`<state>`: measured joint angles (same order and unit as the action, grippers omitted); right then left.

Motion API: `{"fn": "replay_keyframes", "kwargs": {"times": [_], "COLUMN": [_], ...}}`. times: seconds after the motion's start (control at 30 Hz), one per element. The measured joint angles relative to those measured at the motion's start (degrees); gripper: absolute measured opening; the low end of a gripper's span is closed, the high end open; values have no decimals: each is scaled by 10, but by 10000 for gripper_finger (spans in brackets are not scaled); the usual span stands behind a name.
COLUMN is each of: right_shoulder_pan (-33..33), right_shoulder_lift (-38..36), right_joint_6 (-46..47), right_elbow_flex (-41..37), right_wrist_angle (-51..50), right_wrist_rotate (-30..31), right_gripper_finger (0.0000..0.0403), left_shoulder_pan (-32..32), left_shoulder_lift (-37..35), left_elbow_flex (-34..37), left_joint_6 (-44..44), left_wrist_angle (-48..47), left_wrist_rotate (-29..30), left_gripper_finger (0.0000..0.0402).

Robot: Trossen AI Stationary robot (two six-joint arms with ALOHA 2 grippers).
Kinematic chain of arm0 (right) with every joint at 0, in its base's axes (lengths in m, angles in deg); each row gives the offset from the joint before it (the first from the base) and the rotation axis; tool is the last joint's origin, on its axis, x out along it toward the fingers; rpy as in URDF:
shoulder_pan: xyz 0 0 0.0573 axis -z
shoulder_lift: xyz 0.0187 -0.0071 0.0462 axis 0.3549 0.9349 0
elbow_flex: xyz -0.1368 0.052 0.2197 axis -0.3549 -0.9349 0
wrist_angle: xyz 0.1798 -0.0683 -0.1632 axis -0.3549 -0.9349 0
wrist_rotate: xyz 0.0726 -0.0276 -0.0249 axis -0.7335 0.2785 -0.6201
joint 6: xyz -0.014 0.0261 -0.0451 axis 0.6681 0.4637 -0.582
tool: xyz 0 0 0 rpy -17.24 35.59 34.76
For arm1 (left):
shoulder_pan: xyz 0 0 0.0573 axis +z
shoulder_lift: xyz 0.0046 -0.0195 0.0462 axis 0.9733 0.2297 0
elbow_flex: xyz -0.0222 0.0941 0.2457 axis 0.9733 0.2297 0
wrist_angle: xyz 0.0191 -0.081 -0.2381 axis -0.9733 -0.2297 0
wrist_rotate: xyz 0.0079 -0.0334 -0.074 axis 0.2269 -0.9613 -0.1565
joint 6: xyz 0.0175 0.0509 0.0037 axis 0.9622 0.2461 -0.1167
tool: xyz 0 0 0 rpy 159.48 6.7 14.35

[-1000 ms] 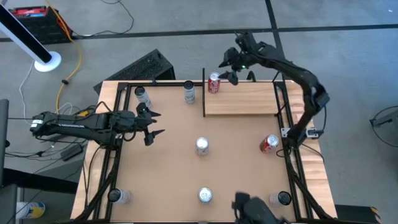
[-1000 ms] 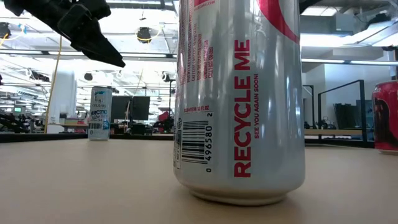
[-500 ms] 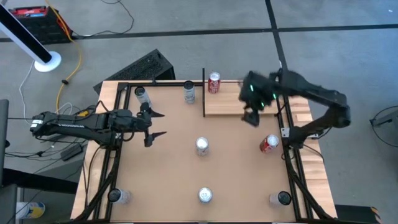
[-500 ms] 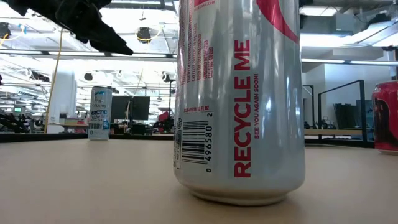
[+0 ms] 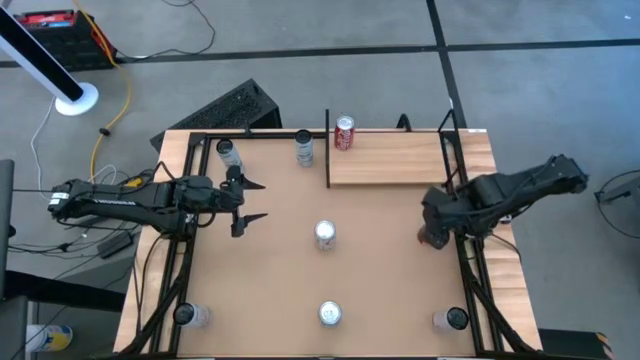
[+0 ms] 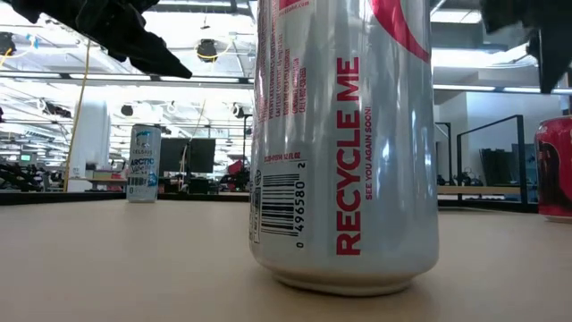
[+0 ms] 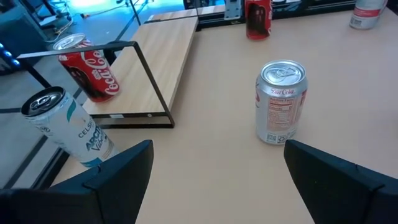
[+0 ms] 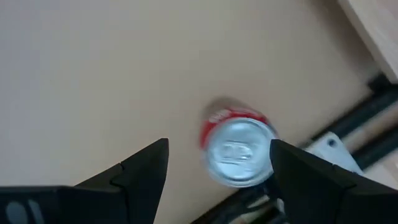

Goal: Place canned beverage on shelf
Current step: Put the red soda can on the shelf

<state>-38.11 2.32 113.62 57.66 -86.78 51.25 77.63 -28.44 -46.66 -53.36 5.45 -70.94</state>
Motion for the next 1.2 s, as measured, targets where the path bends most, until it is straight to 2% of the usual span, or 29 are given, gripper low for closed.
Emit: {"fn": "replay_keyframes", "kwargs": {"times": [0.17,0.47,0.63,0.97,1.2], "right_shoulder_pan": [7,22,38,59,62], "right_shoulder_lift": [-8,-1,-1,-1,9], "right_joint_6": [16,11,5,-40,-56], "right_elbow_flex": [-38,-40,-40,-40,-39], "right_wrist_angle": [-10,-32,-26,-14,-14], "right_wrist_rotate": [0,0,-26,-46,-49], "right_gripper_finger": [302,302,303,367,374], "left_shoulder_pan": [0,0,0,0,0], "left_shoulder_lift": [0,0,0,0,0], "left_elbow_flex": [0,0,0,0,0], "left_joint_6": [0,-6,-7,-8,-7], "left_wrist_angle": [0,-1,-1,-1,-1], "left_wrist_rotate": [0,0,0,-1,-1], "left_gripper_finger": [347,347,347,347,347]}}
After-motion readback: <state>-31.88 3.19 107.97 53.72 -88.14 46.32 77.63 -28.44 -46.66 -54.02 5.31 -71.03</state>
